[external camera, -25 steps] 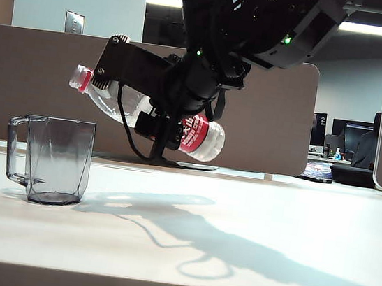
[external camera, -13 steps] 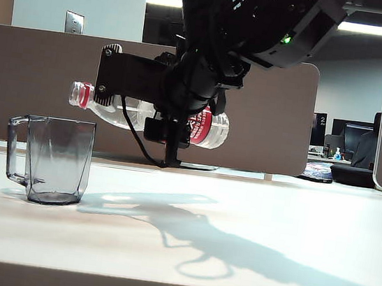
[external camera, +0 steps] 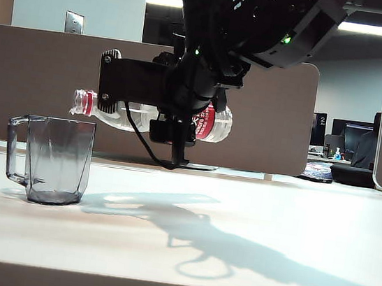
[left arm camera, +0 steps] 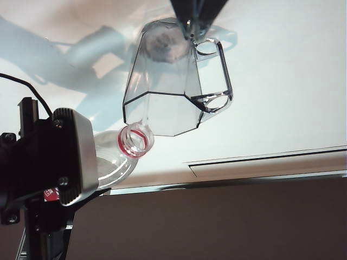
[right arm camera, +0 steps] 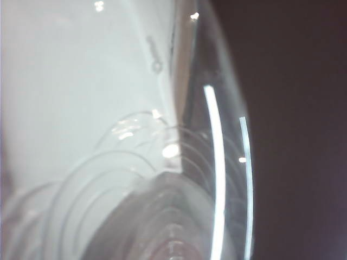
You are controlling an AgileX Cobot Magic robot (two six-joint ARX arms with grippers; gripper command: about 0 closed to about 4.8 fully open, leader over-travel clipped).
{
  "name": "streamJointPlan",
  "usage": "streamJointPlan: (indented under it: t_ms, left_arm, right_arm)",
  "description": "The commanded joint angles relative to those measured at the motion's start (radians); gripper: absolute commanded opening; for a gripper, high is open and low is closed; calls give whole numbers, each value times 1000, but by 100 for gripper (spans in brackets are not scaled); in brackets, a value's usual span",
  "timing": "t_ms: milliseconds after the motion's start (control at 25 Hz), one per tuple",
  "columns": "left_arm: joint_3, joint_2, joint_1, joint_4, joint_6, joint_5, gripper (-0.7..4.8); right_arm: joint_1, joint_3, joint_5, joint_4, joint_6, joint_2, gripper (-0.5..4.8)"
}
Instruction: Pick up the mineral water bottle on the table and pour water into the mug until it's half full.
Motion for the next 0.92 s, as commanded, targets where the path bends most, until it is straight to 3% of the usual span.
streamJointPlan:
  t_ms: [40,920]
  left_arm:
    - [3,0,1,7,0,4,-5]
    - [3,0,1,7,0,4,-5]
  right_arm:
    - [1,11,26,60,-34,-13,265]
    - [-3,11,61,130,-94,-13,265]
